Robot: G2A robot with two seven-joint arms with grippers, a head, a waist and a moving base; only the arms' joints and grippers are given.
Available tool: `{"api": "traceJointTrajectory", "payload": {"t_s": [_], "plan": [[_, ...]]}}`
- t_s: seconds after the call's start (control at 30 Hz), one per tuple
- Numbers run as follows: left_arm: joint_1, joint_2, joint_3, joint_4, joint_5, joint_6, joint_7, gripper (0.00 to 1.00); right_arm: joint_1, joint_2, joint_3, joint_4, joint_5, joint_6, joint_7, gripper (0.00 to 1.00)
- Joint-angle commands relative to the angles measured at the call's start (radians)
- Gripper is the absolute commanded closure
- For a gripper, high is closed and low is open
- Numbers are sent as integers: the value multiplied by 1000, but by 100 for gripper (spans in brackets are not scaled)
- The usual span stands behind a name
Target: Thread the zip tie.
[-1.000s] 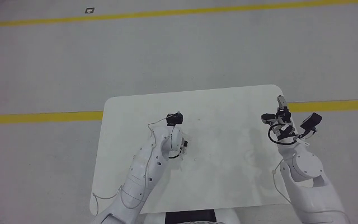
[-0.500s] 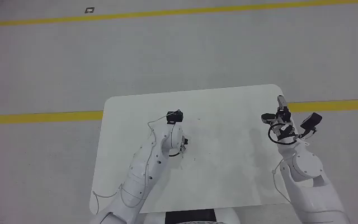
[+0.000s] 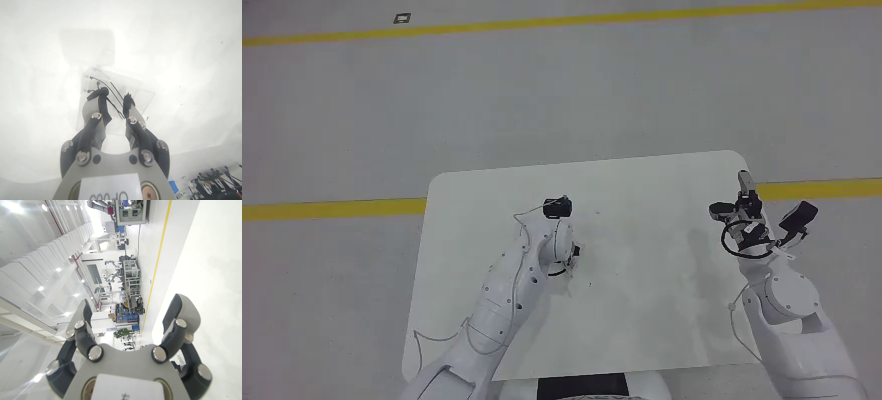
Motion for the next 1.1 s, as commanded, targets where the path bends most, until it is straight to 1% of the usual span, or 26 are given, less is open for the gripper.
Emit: {"api": "traceJointTrajectory", "payload": {"t_s": [0.0,0.13,0.2,0.4,0.5,0.53,0.6,0.67,0.73,0.93,1.0,1.07], "plan": [[-6,-2,2,16,-2,0,6,81,0,0,0,0,0,0,0,0],[-16,-7,6,42,-7,0,18,82,0,0,0,0,0,0,0,0],[-20,-10,8,54,-13,0,21,80,0,0,0,0,0,0,0,0],[-24,-14,11,81,-21,0,32,83,0,0,0,0,0,0,0,0],[-26,-16,10,86,-24,0,34,85,0,0,0,0,0,0,0,0],[-26,-16,9,86,-24,0,33,85,0,0,0,0,0,0,0,0],[-25,-17,7,83,-22,0,34,90,0,0,0,0,0,0,0,0],[-23,-17,5,82,-19,0,34,97,0,0,0,0,0,0,0,0],[-22,-18,4,84,-16,0,33,99,0,0,0,0,0,0,0,0],[-20,-20,-2,78,-10,0,28,100,0,0,0,0,0,0,0,0],[-17,-20,-6,65,-4,0,22,100,0,0,0,0,0,0,0,0],[-9,-19,-11,43,4,0,11,100,0,0,0,0,0,0,0,0]]}}
